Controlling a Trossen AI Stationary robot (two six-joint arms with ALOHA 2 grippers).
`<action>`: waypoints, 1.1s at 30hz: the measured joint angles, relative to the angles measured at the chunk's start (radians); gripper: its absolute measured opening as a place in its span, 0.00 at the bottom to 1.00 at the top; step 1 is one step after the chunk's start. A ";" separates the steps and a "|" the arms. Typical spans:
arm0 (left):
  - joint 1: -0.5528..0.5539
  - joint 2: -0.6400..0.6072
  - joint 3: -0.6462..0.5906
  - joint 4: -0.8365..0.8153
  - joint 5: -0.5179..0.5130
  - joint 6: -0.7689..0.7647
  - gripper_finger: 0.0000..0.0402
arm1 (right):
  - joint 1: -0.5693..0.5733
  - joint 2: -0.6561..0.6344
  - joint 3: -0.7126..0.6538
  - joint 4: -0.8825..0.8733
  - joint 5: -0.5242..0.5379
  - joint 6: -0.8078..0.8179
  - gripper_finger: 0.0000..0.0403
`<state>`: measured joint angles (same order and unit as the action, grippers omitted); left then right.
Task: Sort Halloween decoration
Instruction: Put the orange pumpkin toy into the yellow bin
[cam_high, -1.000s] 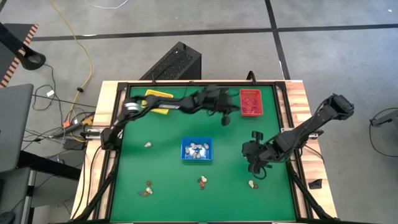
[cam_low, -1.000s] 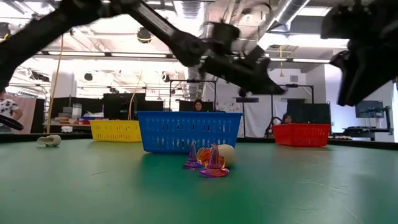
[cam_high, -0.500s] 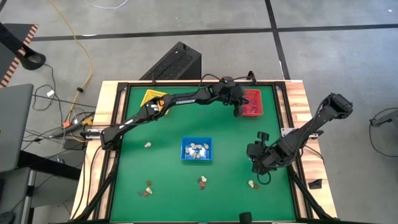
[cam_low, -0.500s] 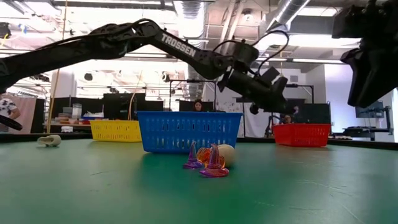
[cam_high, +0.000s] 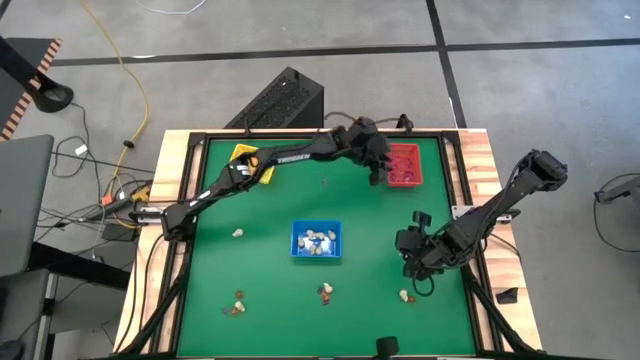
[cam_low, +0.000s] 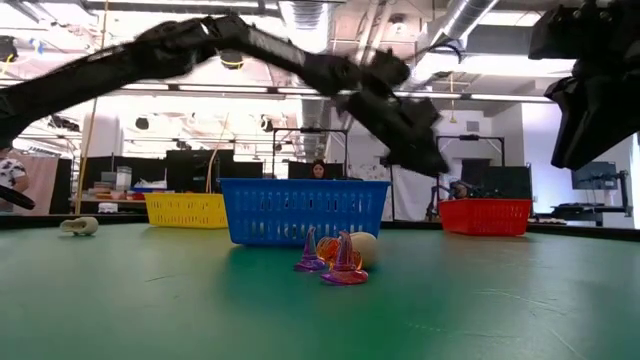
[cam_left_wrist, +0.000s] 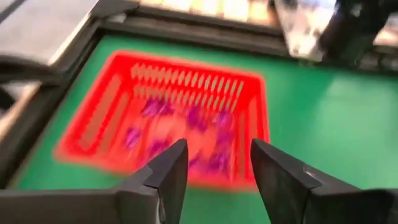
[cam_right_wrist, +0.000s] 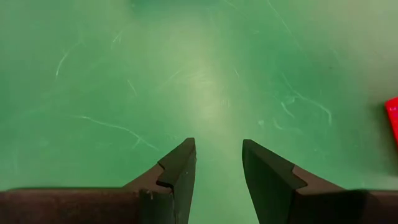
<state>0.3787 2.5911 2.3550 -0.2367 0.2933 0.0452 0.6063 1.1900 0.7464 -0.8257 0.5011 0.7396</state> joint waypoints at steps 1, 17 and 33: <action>0.004 -0.032 0.000 -0.083 -0.024 0.034 0.41 | 0.000 0.000 0.000 0.000 0.000 0.009 0.40; 0.056 -0.626 -0.057 -1.333 -0.476 0.082 0.34 | -0.181 0.000 0.000 0.438 0.077 -0.425 0.40; -0.134 -1.523 -1.218 -0.606 -0.417 -0.141 0.32 | -1.021 0.158 0.049 0.818 -0.469 -0.691 0.40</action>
<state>0.2449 1.0684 1.1369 -0.8430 -0.1236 -0.0957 -0.4151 1.3481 0.7953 -0.0073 0.0324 0.0481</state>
